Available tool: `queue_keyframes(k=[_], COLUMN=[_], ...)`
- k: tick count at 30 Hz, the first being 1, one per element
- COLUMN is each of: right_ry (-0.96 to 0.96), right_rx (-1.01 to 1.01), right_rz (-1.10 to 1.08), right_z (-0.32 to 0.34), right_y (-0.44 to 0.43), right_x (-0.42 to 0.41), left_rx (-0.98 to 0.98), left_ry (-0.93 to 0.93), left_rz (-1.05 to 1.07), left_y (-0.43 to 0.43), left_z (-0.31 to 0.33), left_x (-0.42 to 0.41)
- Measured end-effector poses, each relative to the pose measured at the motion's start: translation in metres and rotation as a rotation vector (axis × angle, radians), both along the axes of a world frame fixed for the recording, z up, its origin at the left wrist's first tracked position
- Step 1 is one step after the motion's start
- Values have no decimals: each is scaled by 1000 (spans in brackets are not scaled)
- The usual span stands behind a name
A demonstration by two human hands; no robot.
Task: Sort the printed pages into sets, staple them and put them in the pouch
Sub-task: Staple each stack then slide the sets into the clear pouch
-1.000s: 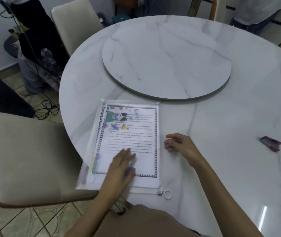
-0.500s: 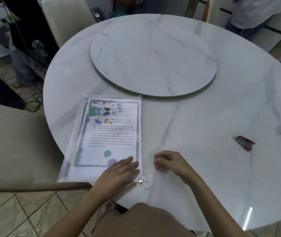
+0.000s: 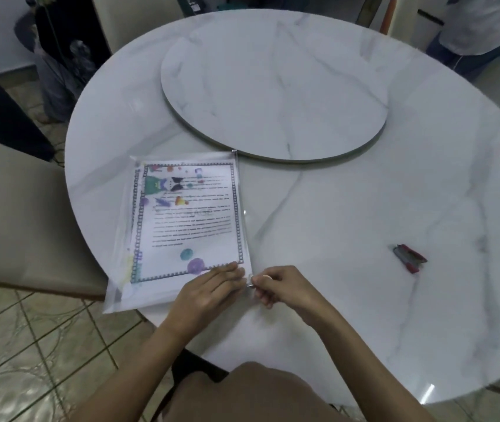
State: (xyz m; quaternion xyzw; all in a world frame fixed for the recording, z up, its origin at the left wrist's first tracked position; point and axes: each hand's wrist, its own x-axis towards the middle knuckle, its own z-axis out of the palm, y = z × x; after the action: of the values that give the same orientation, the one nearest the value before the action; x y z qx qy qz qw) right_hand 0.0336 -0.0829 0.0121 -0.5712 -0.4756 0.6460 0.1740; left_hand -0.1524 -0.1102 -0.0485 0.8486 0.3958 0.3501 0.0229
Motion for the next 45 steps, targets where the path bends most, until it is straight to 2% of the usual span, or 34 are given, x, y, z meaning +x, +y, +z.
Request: queue_keyframes(k=[8,15,25,30,41,45], right_ry=[-12,-46,-57,-79,-87,-245], right_rx=[65,88,95,52,-114,-119], right_rz=[-121,-155,-98,9,207,245], right_z=[-2,-9,-10,-2,7,1], right_y=[9,13,5,5,12,14], right_x=[15,17,35,49,68,66], left_rx=[77,49,-47,-68,-306,-463], left_ry=[-20,-12,-22,-32,-2,-44], left_rz=[22,30,21,-19,-79,-88], left_y=[8,11,11,12,15,21], left_z=[8,10,8,7,8,9], left_x=[30,40,50,55,53,39])
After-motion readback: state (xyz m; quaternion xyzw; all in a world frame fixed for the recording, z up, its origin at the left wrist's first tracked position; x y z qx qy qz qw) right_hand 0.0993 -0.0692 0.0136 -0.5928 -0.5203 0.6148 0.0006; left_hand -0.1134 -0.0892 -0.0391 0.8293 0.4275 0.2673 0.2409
